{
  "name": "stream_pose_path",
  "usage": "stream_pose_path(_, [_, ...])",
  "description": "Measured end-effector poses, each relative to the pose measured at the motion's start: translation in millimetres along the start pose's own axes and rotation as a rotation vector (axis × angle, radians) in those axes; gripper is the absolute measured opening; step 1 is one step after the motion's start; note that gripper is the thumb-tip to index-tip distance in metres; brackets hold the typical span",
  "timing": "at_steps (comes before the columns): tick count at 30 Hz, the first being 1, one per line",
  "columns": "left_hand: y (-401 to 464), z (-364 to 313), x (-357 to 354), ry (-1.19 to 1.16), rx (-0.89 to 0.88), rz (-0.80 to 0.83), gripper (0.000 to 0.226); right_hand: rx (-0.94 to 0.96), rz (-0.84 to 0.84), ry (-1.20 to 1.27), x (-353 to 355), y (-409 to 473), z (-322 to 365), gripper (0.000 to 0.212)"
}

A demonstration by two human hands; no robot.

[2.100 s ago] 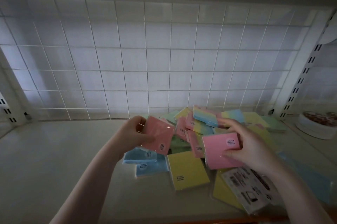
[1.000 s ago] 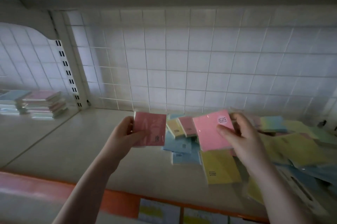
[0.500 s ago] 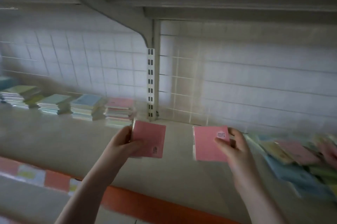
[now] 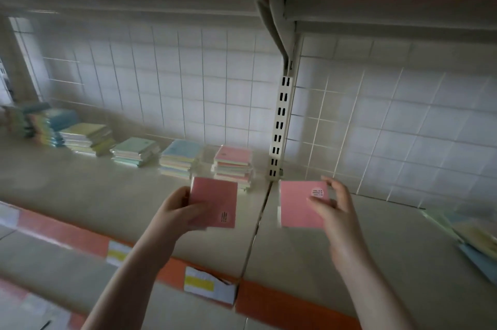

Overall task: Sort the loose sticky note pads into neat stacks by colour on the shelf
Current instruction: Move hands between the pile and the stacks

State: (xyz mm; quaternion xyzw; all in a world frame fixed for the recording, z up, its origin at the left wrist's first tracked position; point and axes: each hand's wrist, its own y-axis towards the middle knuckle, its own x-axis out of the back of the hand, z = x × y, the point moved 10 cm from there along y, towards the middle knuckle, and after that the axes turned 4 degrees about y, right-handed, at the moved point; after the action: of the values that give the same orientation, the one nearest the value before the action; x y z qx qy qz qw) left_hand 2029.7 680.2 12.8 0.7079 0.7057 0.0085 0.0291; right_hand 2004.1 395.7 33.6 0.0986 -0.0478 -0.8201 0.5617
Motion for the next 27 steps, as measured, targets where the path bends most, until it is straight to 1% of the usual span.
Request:
stream_pose_path(4, [-4, 3, 34, 0.012, 0.013, -0.036, 0.031, 0.006, 0.028, -0.003, -35, 7, 1, 0.044])
stream_pose_path(7, [7, 9, 64, 0.016, 0.04, -0.063, 0.013, 0.029, 0.044, 0.006, -67, 18, 12, 0.041])
stream_pose_path(9, [19, 12, 82, 0.011, 0.052, -0.077, 0.011, 0.039, 0.048, 0.002, -89, 30, 21, 0.038])
stream_pose_path(10, [25, 13, 89, 0.005, 0.051, -0.075, 0.012, 0.048, 0.037, -0.002, -97, 37, 24, 0.036])
stream_pose_path(12, [39, 17, 102, 0.004, 0.05, -0.057, 0.025, 0.055, 0.006, -0.012, -113, 55, 28, 0.031])
stream_pose_path(13, [45, 20, 108, 0.007, 0.055, -0.049, 0.026, 0.052, -0.003, -0.025, -121, 64, 30, 0.027])
stream_pose_path(15, [55, 25, 117, 0.02, 0.062, -0.018, 0.017, 0.047, -0.022, -0.053, -135, 82, 31, 0.021])
stream_pose_path(16, [60, 28, 120, 0.023, 0.066, 0.004, 0.018, 0.042, -0.032, -0.068, -141, 91, 32, 0.02])
stream_pose_path(18, [69, 34, 125, 0.031, 0.079, 0.029, 0.032, 0.027, -0.043, -0.113, -153, 105, 29, 0.02])
stream_pose_path(20, [74, 38, 129, 0.048, 0.09, 0.019, 0.047, 0.013, -0.05, -0.174, -162, 114, 24, 0.023])
stream_pose_path(21, [76, 40, 130, 0.055, 0.091, 0.013, 0.051, 0.0, -0.059, -0.196, -163, 117, 19, 0.024])
stream_pose_path(25, [76, 39, 128, 0.098, 0.042, 0.029, 0.042, -0.031, -0.135, -0.348, -154, 122, -7, 0.016])
stream_pose_path(26, [75, 40, 128, 0.101, 0.035, 0.035, 0.041, -0.032, -0.147, -0.393, -151, 124, -14, 0.011])
stream_pose_path(27, [75, 41, 128, 0.103, 0.037, 0.039, 0.041, -0.029, -0.152, -0.432, -149, 125, -18, 0.015])
